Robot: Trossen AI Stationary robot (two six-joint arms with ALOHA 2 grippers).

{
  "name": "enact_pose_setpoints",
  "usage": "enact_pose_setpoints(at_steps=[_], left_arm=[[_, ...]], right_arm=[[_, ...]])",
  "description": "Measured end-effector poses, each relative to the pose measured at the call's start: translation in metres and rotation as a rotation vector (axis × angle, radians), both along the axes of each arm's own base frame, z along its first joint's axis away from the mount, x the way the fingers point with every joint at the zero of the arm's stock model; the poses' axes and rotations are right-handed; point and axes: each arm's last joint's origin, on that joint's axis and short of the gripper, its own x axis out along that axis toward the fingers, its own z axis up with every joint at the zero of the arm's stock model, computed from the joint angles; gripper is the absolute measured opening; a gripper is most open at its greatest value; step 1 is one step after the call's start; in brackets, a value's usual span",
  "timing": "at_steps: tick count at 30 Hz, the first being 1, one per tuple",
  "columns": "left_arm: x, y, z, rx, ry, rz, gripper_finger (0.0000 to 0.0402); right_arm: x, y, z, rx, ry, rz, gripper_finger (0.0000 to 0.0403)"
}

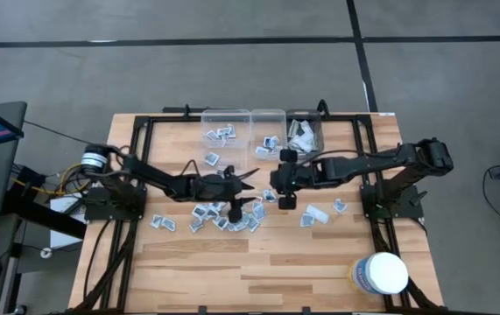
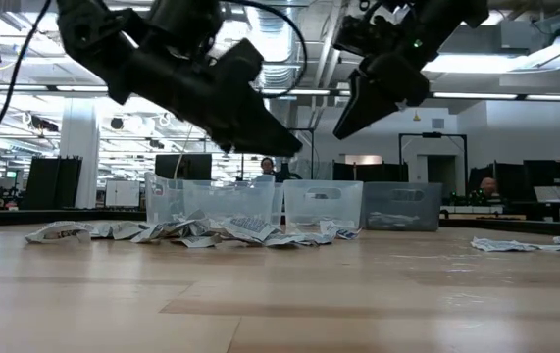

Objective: Pick & Place First Aid Supplies
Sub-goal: Put the ointment pack into the top left transparent bin

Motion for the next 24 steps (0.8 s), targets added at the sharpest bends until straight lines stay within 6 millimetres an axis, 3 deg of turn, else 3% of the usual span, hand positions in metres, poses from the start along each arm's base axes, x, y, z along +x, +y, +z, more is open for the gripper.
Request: enact_pose_setpoints(at_steps=[7,15,24], left_arm=[[0.023,-0.001,-0.011,0.008,0.033,0.015,0.0163],[0.020,0.004,-0.025,0.034,0.160,0.069,0.0161],[0.021,0.004,-0.028,0.033,0.165,0.070,0.0161]], right_arm=[[-0.001,0.007,-0.001,-0.016,0.014,0.013,0.0120],[-0.007,0.012,-0.004,-0.009,0.070,0.014,0.0120],[-0.006,0.012,-0.004,-0.008,0.068,0.013,0.0120]])
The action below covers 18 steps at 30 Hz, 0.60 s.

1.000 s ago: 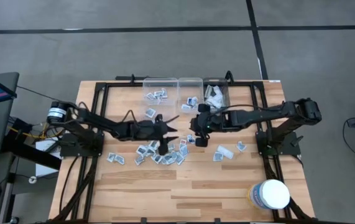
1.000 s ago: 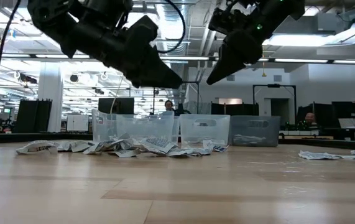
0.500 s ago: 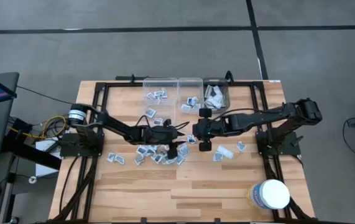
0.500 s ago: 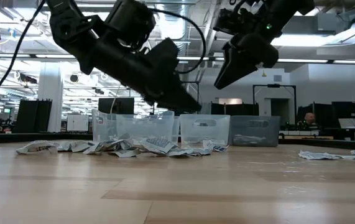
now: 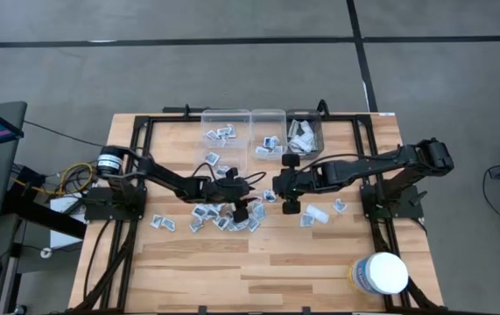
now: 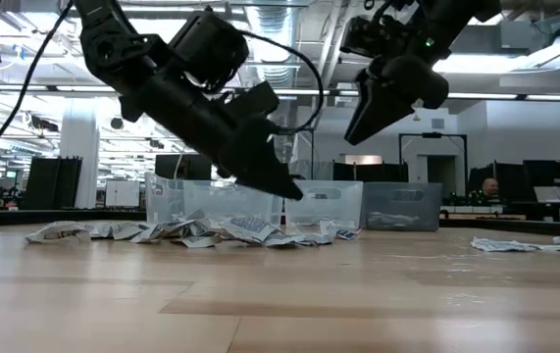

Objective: Pick & Place First Aid Supplies
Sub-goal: Put the ointment pack into the top left transparent bin

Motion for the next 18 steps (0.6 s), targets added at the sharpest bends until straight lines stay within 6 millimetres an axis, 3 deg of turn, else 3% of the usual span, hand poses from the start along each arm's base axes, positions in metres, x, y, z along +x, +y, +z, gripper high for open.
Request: enact_pose_setpoints(at_steps=[7,18], left_arm=[[0.008,-0.001,-0.017,-0.033,0.046,-0.009,0.0161],[0.011,0.003,-0.027,-0.076,0.058,-0.008,0.0161]], right_arm=[[0.002,0.000,0.001,0.004,-0.023,0.001,0.0120],[0.002,0.001,0.001,0.011,-0.025,-0.002,0.0120]])
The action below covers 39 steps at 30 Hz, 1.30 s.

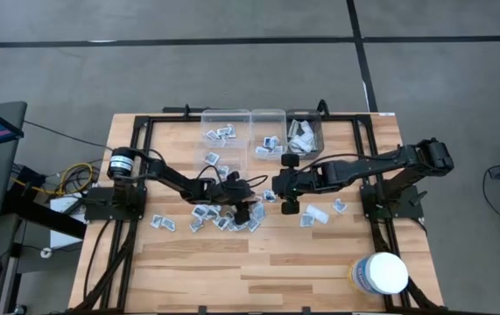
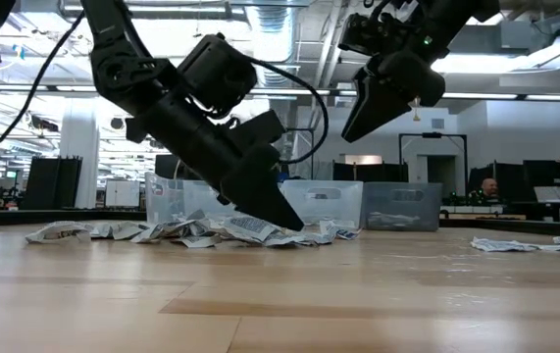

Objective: Pick & Place First Aid Supplies
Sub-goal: Put the ointment pack into the top left transparent bin

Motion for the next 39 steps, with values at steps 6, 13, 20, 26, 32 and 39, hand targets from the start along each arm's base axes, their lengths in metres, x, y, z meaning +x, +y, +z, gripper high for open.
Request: enact_pose_setpoints(at_steps=[6,13,20,26,32,39], left_arm=[[0.002,0.001,-0.010,-0.053,0.011,0.020,0.0161],[0.002,0.001,-0.011,-0.061,0.019,0.022,0.0151],[0.002,0.001,-0.012,-0.075,0.021,0.037,0.0067],[0.002,-0.001,-0.012,-0.082,0.021,0.029,0.0008],[0.002,-0.002,-0.012,-0.081,0.022,0.028,0.0006],[0.000,-0.007,-0.008,-0.031,0.022,0.030,0.0006]], right_arm=[[0.000,0.000,0.000,0.002,-0.002,-0.002,0.0120],[0.000,0.000,0.000,0.002,-0.002,-0.002,0.0120],[0.000,0.000,0.000,0.002,-0.002,-0.002,0.0120],[0.000,0.000,0.000,0.002,-0.002,-0.002,0.0120],[0.000,0.000,0.000,0.002,-0.002,-0.002,0.0120],[0.000,0.000,0.000,0.002,-0.002,-0.002,0.0120]])
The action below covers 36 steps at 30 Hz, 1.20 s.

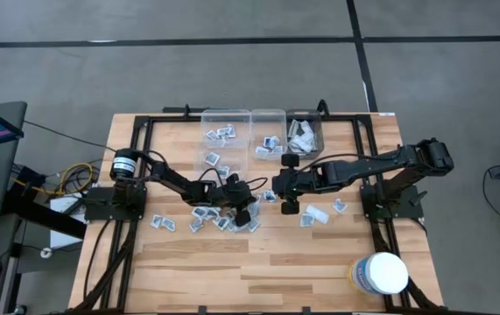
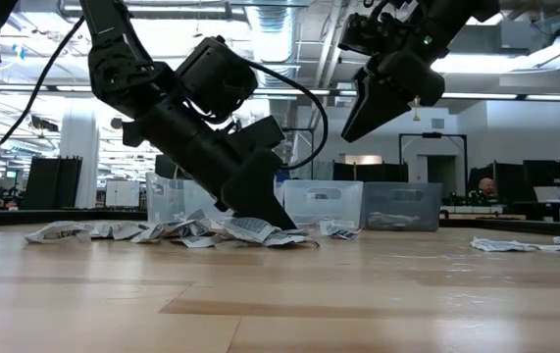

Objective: Pick & Place First Aid Supplies
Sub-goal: Put the ointment pack into the top left transparent bin

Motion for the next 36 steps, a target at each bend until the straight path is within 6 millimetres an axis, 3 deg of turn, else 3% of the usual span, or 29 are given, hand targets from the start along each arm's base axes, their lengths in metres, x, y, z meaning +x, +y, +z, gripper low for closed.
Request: enact_pose_setpoints(at_steps=[14,36], left_arm=[[-0.002,-0.001,0.005,0.071,-0.008,0.014,0.0005],[-0.021,-0.016,0.075,0.529,-0.111,0.127,0.0007]], right_arm=[[0.000,0.000,0.000,0.011,-0.006,-0.011,0.0120],[0.001,-0.002,0.000,0.013,-0.012,-0.020,0.0120]])
